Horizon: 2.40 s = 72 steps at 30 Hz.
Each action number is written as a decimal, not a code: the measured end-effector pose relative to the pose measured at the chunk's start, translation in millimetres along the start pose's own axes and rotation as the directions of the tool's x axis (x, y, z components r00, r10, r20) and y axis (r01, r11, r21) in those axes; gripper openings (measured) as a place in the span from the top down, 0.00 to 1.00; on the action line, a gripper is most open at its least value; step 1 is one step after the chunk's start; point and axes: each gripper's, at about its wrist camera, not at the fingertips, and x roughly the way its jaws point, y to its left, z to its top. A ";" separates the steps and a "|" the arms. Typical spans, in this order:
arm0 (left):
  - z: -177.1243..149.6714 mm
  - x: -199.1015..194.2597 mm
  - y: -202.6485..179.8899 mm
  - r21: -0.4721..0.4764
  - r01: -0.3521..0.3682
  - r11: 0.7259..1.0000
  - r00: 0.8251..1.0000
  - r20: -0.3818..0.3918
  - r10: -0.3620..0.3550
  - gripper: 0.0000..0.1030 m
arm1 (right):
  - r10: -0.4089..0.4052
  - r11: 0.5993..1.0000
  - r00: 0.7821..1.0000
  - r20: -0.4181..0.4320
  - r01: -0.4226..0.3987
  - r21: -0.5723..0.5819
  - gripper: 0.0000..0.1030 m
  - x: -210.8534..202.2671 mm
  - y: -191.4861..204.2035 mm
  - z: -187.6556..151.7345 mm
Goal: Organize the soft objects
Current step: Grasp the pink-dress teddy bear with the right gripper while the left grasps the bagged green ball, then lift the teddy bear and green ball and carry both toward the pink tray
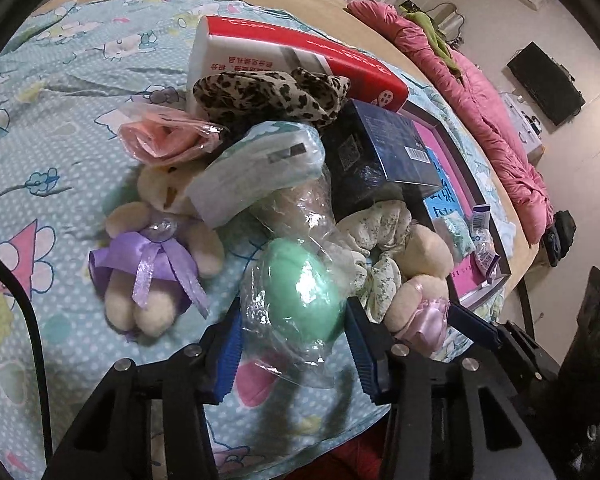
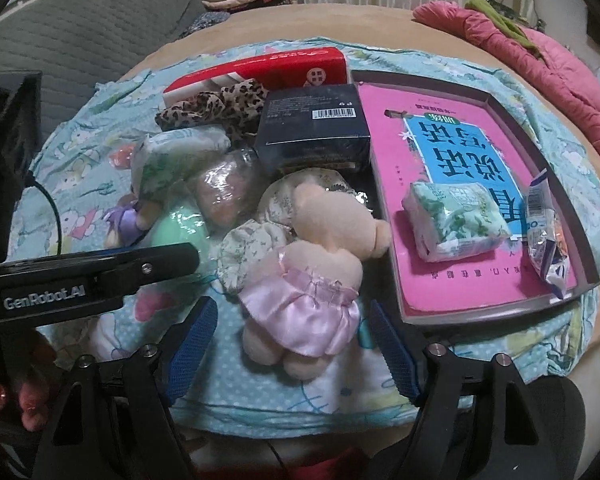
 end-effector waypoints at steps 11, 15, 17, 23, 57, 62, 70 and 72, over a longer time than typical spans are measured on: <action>-1.3 0.8 -3.0 0.025 -0.003 1.000 1.000 0.008 0.003 0.58 | 0.017 1.000 1.000 0.000 -0.017 -0.025 0.53 9.2 0.8 0.9; -2.9 0.2 -6.6 0.037 -0.004 0.999 1.000 0.016 0.003 0.59 | 0.036 0.999 0.999 0.015 -0.036 -0.018 0.56 2.2 -2.7 -0.2; -3.7 -0.8 -8.5 0.042 -0.004 0.999 1.000 0.018 0.003 0.59 | 0.043 0.999 0.999 0.023 -0.043 -0.011 0.56 -2.6 -5.2 -0.7; -8.4 -9.9 -13.7 0.052 -0.003 0.999 0.999 0.039 0.001 0.59 | 0.064 0.998 0.995 0.079 -0.063 -0.007 0.57 -21.5 -9.4 -1.1; -9.1 -59.4 -95.6 0.206 -0.117 0.971 0.983 0.163 0.084 0.59 | 0.093 0.996 0.922 0.376 -0.080 -0.050 0.57 -92.8 -34.9 10.8; -0.2 -56.6 -116.0 0.232 -0.133 0.964 0.981 0.166 0.096 0.59 | 0.074 0.997 0.904 0.421 -0.069 -0.027 0.57 -104.4 -46.6 13.7; 11.3 -52.9 -148.4 0.275 -0.136 0.952 0.980 0.181 0.087 0.59 | 0.042 0.996 0.889 0.456 -0.075 0.056 0.57 -114.3 -78.3 18.0; 13.6 -50.0 -155.5 0.288 -0.135 0.948 0.980 0.180 0.085 0.59 | 0.033 0.994 0.883 0.469 -0.079 0.079 0.57 -117.9 -86.4 19.2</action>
